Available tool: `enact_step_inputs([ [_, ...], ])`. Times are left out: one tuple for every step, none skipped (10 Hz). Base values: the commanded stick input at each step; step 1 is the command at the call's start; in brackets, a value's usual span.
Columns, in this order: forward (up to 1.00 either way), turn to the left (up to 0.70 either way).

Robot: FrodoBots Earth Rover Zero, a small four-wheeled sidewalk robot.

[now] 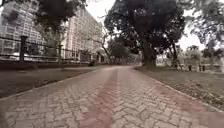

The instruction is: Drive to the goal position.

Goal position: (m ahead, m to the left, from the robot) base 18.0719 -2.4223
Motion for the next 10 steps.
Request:
enact_step_inputs([
  [0.7,-0.03],
  [0.7,0.0],
  [0.7,0.0],
  [0.7,0.0],
  [0.7,0.0],
  [0.7,0.0],
  [0.7,0.0],
  [0.7,0.0],
  [0.7,0.0],
  [0.7,0.0],
])
